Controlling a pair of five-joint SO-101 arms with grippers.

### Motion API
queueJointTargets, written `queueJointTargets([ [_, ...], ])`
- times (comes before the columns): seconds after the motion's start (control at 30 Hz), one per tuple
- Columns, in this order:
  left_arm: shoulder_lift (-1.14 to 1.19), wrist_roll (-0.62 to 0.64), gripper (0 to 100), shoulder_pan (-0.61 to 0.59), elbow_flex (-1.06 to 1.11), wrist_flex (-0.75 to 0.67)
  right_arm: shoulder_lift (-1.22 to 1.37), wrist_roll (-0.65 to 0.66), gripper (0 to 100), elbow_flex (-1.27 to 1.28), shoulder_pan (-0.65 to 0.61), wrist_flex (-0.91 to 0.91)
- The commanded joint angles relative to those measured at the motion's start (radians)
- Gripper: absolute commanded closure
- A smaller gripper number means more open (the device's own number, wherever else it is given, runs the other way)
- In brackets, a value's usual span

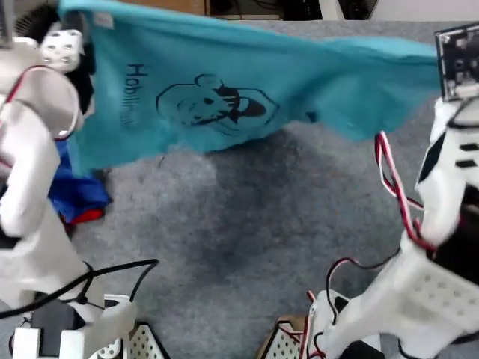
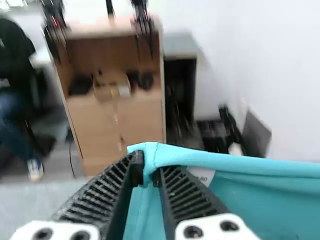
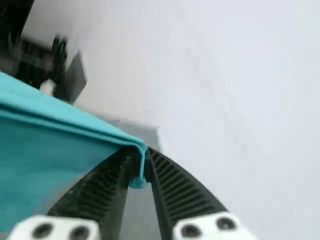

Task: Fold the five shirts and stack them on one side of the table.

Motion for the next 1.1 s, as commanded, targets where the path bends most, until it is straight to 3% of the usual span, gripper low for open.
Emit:
queueJointTargets([
  [0.0,-0.027,-0.005,98,-0.041,-0.08,-0.049,0.007,0.0,99.7,-0.137,-0.005,-0.017],
  [0.37,-0.074,-0.153,98,-0.041,-0.16,-0.031,0.005,0.023,99.7,-0.341,0.002,-0.018],
  [0.67,-0.14,-0.252,98,-0.041,-0.16,0.173,0.005,0.121,99.7,-0.446,0.002,-0.133],
  [1.07,-0.154,-0.245,98,-0.239,-0.157,0.247,-0.004,0.21,99.7,-0.544,0.002,-0.209],
])
